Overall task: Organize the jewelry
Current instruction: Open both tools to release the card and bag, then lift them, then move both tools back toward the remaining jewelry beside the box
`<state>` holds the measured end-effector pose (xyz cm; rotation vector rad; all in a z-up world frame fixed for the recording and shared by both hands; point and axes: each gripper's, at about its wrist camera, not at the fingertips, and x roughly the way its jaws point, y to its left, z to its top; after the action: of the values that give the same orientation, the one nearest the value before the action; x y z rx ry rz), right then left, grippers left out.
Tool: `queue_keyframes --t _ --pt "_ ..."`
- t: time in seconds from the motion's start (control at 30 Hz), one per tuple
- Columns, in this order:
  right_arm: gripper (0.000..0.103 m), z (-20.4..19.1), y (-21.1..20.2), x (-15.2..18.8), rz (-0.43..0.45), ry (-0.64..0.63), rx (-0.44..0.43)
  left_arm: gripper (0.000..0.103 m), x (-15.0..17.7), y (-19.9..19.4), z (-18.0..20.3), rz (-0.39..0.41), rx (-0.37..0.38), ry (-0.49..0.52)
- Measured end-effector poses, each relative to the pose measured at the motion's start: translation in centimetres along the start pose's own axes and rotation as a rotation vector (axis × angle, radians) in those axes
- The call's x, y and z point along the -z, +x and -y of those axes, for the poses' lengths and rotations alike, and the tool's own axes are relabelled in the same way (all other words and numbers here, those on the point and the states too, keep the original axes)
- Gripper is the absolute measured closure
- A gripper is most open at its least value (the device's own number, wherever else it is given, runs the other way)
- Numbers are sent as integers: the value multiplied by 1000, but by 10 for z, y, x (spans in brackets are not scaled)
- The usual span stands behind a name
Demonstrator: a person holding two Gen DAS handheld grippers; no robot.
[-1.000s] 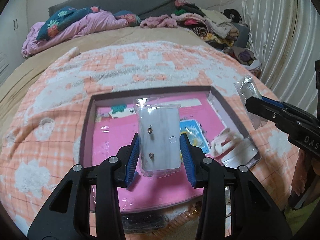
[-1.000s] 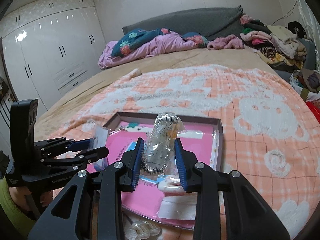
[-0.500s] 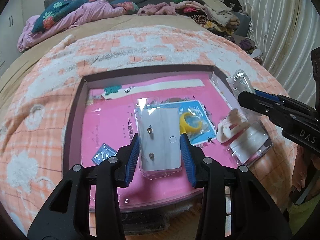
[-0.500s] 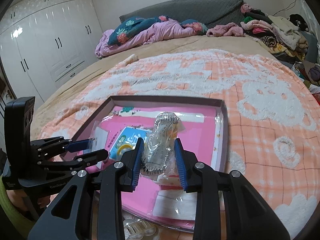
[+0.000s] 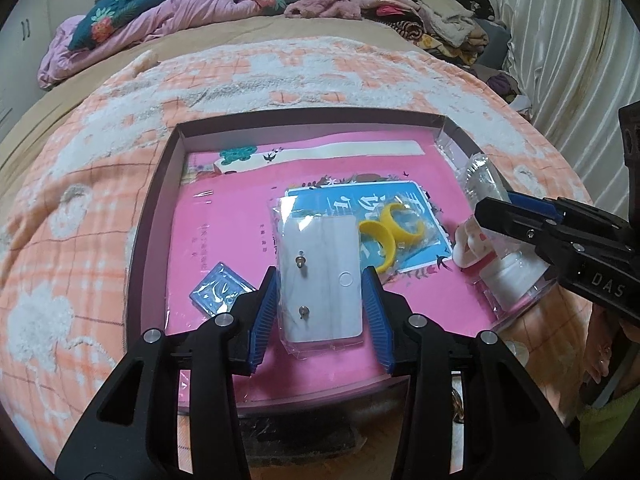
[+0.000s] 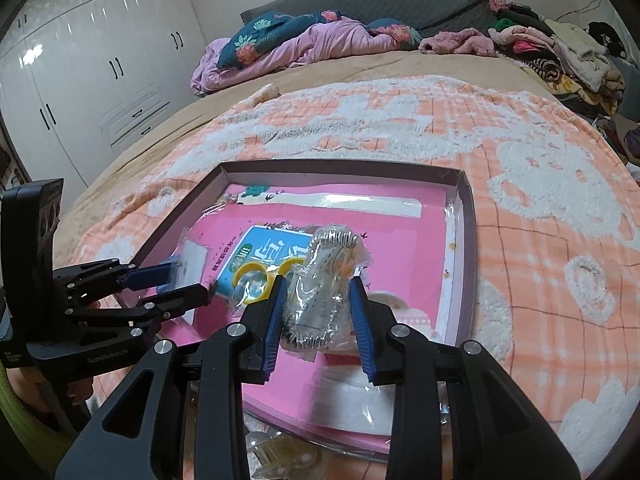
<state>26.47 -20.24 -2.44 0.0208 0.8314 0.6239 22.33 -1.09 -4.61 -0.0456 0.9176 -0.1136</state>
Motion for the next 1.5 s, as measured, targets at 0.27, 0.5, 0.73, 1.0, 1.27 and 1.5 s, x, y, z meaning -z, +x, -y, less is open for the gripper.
queue_keyframes --t 0.27,0.5,0.73,1.0,1.27,1.5 --pt "69 1 -3 0 0 11 -7 60 4 -10 -2 9 -3 -8" --pt "52 0 -18 -4 39 11 -2 57 2 -20 -6 26 -13 -23" --pt "26 5 -37 -9 98 48 1 41 0 -33 -8 48 -28 -40" --pt "16 7 -63 -13 163 71 3 22 -1 -56 -6 88 -48 -55" --pt "16 5 -99 -11 230 83 -3 13 -4 -85 -3 152 -63 -64" --pt "16 4 -137 -5 302 110 -9 11 -4 -110 -6 199 -57 -77"
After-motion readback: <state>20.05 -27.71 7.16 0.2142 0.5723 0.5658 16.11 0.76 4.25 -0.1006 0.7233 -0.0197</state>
